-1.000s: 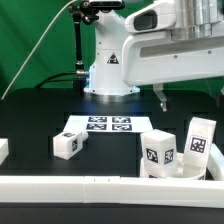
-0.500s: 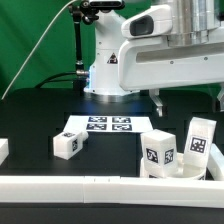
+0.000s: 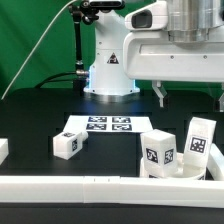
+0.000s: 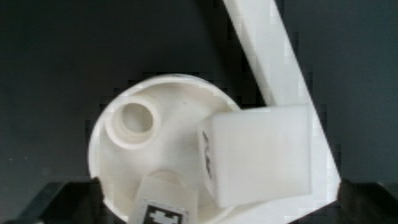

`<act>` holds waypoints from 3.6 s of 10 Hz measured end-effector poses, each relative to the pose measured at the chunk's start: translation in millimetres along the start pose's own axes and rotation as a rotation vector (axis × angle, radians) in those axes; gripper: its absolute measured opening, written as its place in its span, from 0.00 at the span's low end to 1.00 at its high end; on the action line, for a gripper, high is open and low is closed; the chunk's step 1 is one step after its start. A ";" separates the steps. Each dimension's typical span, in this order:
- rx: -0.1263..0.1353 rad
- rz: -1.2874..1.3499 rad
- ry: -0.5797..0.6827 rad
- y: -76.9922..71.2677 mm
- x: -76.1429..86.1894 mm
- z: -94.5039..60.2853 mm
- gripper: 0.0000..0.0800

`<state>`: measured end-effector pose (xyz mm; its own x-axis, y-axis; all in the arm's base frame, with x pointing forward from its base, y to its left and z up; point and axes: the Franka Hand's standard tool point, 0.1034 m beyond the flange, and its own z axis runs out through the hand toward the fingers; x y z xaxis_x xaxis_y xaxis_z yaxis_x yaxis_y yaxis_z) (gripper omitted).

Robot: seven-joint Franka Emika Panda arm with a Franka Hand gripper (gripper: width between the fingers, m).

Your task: Assemble stool

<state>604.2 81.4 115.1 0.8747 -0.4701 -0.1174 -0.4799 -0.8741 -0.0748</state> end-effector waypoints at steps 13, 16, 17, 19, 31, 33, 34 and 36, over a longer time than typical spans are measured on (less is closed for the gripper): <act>-0.011 -0.061 0.063 -15.8 19.6 23.7 0.81; -0.010 -0.068 0.066 -18.1 18.1 25.7 0.80; -0.011 -0.068 0.066 -18.0 18.1 25.8 0.59; -0.010 -0.068 0.066 -18.1 18.5 25.4 0.41; 0.145 0.793 0.080 -22.0 15.6 27.5 0.42; 0.153 0.912 0.067 -25.7 12.9 28.1 0.42; 0.161 0.978 0.056 -26.7 12.2 28.3 0.42; 0.172 1.104 0.038 -28.3 11.2 28.6 0.42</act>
Offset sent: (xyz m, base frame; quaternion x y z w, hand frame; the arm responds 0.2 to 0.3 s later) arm 0.0114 -0.0005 -0.0086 -0.0829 0.0701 0.0398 0.9933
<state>625.7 104.4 87.6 -0.0365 -0.9842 -0.1735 -0.9951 0.0519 -0.0846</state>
